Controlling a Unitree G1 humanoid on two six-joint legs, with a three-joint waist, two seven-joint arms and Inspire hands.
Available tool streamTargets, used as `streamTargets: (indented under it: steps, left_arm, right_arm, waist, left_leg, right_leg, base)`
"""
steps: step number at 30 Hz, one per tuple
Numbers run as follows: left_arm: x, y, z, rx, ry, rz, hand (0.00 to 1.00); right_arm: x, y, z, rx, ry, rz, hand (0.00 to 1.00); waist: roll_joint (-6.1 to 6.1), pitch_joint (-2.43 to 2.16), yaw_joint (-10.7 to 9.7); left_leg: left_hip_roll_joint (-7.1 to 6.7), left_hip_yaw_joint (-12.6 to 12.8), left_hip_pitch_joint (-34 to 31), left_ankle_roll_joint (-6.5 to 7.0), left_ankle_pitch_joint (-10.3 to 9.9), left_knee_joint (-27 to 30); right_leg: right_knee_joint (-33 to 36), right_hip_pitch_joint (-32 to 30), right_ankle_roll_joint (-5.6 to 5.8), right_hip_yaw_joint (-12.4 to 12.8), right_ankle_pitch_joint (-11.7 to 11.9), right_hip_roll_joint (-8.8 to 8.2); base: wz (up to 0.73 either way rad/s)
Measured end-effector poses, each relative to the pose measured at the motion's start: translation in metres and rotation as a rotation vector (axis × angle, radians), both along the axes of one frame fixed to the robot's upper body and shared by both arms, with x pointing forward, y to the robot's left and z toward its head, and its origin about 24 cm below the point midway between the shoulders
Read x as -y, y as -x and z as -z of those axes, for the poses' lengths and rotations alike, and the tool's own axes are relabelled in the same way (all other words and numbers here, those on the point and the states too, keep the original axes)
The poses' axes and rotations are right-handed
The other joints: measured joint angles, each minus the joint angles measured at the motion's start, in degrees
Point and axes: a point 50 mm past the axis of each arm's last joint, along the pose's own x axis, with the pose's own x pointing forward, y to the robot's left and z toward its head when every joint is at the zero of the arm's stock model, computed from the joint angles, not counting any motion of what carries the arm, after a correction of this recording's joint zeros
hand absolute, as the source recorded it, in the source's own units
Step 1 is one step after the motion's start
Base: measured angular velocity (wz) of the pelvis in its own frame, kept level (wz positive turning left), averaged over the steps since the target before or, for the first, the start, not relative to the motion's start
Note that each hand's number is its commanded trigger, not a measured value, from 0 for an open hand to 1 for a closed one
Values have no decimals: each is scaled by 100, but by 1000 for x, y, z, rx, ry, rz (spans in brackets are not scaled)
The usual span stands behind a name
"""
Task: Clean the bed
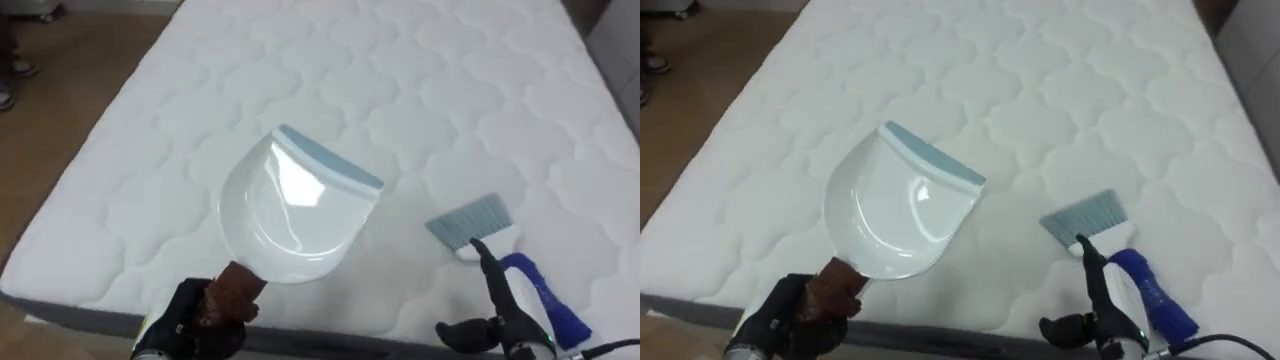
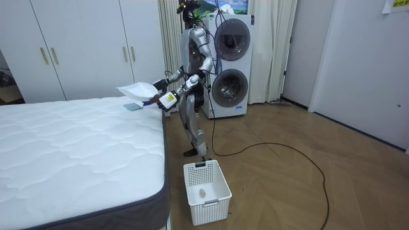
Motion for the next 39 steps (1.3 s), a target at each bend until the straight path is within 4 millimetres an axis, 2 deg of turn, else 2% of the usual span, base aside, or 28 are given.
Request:
streamTargets:
  steps: [3,4,5,6,7,11,13,14,17,19,22,29,34,39]
  left_arm:
    - [2,-1,0,6,40,-29,100]
    - [2,-1,0,8,43,-32,94]
    - [2,-1,0,10,46,-40,62]
    - [1,-1,0,11,45,-43,54]
    - [1,-1,0,10,45,-44,0]
    - [-1,1,5,-13,47,-57,0]
    - [-2,0,7,-20,51,-66,0]
    - [-3,0,8,-25,49,-74,0]
    - [-4,5,14,-52,70,-106,0]
    - [-7,7,18,-69,80,-144,0]
    - [-18,23,31,-142,89,-238,0]
    - [-35,68,56,-315,51,-409,0]
    - [-46,99,67,-428,20,-568,0]
    - [-52,115,70,-484,8,-674,0]
  right_arm:
    - [4,-1,-2,8,6,16,0]
    - [5,-1,-2,10,5,23,0]
    - [8,-2,-3,13,2,37,0]
    - [9,-3,-3,17,0,51,0]
    - [10,-3,-3,18,-1,59,0]
    - [8,-2,-1,6,-8,77,0]
    - [8,0,2,-6,-6,90,0]
    - [8,0,3,-14,-5,94,0]
    - [11,8,11,-75,9,118,0]
    - [12,13,16,-105,11,128,0]
    - [16,25,25,-166,12,155,0]
    - [21,54,43,-329,-7,207,0]
    - [21,74,54,-442,-14,226,0]
    - [26,88,59,-502,-20,294,0]
  waist:
    - [-22,0,-46]
    - [-28,-4,-50]
    - [-47,0,-68]
    - [-58,7,-82]
    - [-61,8,-89]
    - [-59,42,-111]
    - [-43,63,-110]
    - [-36,72,-121]
    - [-11,77,-130]
    - [-2,64,-129]
    - [-21,39,-136]
    - [-115,-11,-29]
    - [-140,-17,47]
    - [-119,-2,44]
  left_leg:
    - [17,103,76,-30,-5,-80]
    - [15,100,77,-32,-6,-85]
    - [15,96,91,-32,-6,-76]
    - [11,72,93,-32,-6,-51]
    - [6,68,94,-32,-6,-48]
    - [-36,-48,156,-17,-53,121]
    - [-59,-60,142,12,-230,302]
    - [-69,-100,139,18,-427,352]
    - [-136,-61,112,88,-516,516]
    - [-128,-84,45,106,-514,561]
    - [-94,-183,70,118,-500,529]
    - [5,-345,183,92,-440,265]
    - [70,-379,388,74,-429,144]
    - [82,-459,543,64,-423,39]
  right_leg:
    - [21,-34,-17,134,22,65]
    - [36,-63,-19,170,24,76]
    - [87,-84,-27,212,29,88]
    - [133,-102,-29,205,27,82]
    - [147,-101,-30,207,26,81]
    - [494,-193,-39,204,-18,52]
    - [762,-271,-37,191,-148,26]
    - [971,-349,-45,146,-328,-27]
    - [1193,-416,10,137,-398,-126]
    - [1078,-396,51,132,-351,-111]
    - [864,-247,68,45,-262,-74]
    - [190,96,77,-114,-72,71]
    - [-254,445,75,-104,0,180]
    - [-457,629,77,-13,7,229]
  base:
    - [-31]
    - [-35]
    - [-37]
    - [-33]
    - [-27]
    - [-35]
    - [-28]
    - [-20]
    - [-7]
    - [5]
    - [16]
    - [11]
    - [-2]
    - [-5]
